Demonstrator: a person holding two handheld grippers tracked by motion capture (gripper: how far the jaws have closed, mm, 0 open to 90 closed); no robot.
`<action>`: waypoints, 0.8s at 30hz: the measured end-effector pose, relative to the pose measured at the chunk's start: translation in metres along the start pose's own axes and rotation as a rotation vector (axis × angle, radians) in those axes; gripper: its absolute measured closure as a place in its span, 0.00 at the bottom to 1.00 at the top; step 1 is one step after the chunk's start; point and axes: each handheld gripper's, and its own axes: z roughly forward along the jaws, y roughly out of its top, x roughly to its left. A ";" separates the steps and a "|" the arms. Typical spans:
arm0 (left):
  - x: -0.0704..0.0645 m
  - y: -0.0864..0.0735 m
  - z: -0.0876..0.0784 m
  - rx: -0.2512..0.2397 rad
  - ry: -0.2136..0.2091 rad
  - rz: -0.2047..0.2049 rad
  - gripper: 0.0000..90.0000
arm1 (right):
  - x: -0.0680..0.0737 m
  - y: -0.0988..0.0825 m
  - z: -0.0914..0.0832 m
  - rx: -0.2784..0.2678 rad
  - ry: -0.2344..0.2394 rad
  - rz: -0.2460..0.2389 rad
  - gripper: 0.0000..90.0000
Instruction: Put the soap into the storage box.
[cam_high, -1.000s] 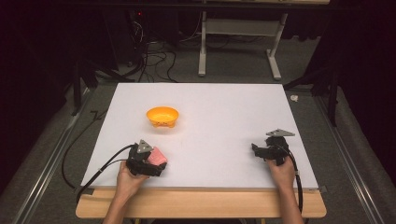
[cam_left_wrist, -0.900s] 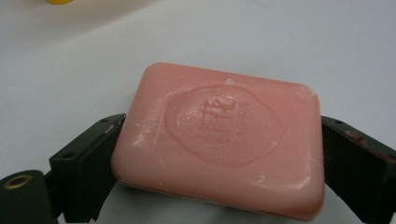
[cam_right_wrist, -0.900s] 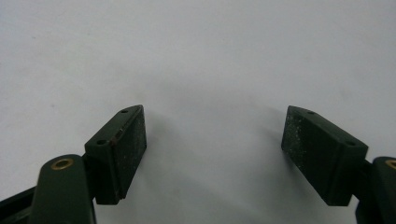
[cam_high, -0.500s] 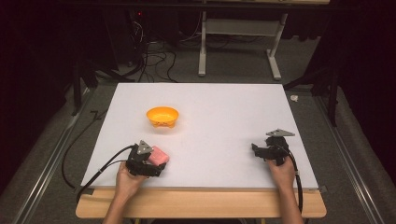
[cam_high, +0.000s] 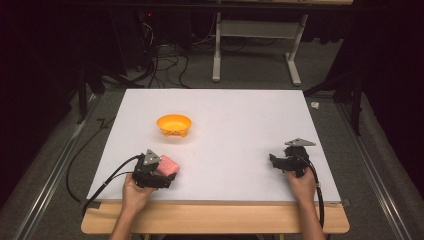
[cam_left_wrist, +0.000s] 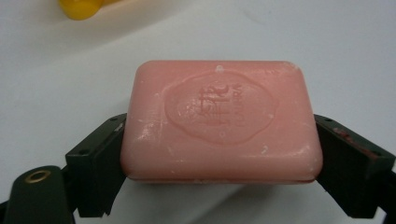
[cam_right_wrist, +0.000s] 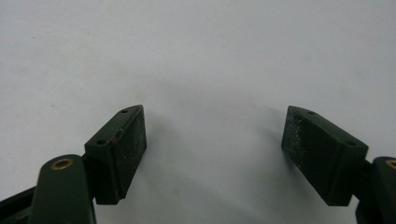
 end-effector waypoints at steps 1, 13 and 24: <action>0.000 0.000 0.000 0.000 0.000 0.000 0.15 | 0.000 0.000 0.000 0.000 0.000 0.000 0.25; -0.003 0.012 -0.014 -0.036 0.030 -0.008 0.15 | 0.000 0.000 0.000 0.000 0.000 0.000 0.25; 0.000 0.024 -0.020 -0.063 0.047 -0.070 0.15 | 0.000 0.000 0.000 0.000 0.000 0.000 0.25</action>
